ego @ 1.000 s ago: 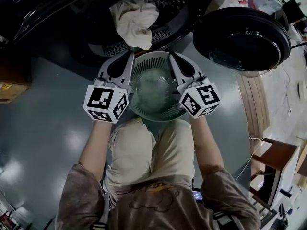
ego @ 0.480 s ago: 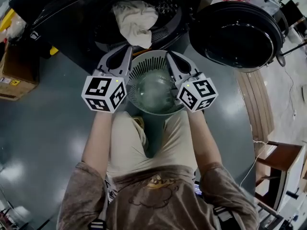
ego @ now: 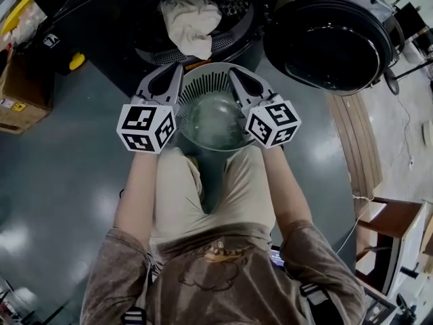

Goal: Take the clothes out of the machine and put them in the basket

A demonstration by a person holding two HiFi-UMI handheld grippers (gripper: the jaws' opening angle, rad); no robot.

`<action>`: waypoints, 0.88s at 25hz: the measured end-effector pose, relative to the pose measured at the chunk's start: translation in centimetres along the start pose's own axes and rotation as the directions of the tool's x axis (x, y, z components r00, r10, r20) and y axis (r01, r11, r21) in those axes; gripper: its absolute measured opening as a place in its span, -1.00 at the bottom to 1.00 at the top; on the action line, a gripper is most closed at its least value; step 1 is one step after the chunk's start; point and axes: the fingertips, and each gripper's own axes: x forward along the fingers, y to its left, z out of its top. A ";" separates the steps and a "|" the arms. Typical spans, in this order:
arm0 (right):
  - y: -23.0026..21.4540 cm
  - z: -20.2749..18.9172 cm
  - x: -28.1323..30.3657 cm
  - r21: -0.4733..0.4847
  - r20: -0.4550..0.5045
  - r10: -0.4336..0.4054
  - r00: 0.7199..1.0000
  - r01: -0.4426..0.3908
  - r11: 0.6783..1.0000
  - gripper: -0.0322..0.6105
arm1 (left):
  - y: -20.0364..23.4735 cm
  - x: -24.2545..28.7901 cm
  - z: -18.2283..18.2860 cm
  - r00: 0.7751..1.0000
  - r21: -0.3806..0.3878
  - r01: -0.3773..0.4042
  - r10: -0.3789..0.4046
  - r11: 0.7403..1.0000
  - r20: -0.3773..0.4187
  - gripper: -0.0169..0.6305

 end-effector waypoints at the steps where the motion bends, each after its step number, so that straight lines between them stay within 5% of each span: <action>1: 0.1 -0.1 0.0 -0.003 -0.005 0.004 1.000 -0.004 1.000 -0.91 | 0.2 -0.1 -0.1 1.000 -0.001 0.005 -0.005 1.000 -0.005 -0.92; 10: 0.1 -0.3 -0.2 -0.019 -0.012 0.013 1.000 -0.013 1.000 -0.89 | 1.6 -1.1 -1.1 1.000 -0.059 -0.014 0.012 0.998 -0.023 -0.92; 17: 0.4 -0.6 1.8 0.021 -0.026 0.071 0.997 -0.070 0.997 -0.24 | 1.9 -1.4 -1.4 0.999 -0.077 -0.047 0.046 0.996 -0.019 -0.92; 22: -0.6 0.1 3.9 0.007 -0.027 0.077 0.997 -0.077 0.997 0.56 | 2.5 -1.4 -1.5 0.998 -0.083 -0.065 0.063 0.994 -0.021 -0.92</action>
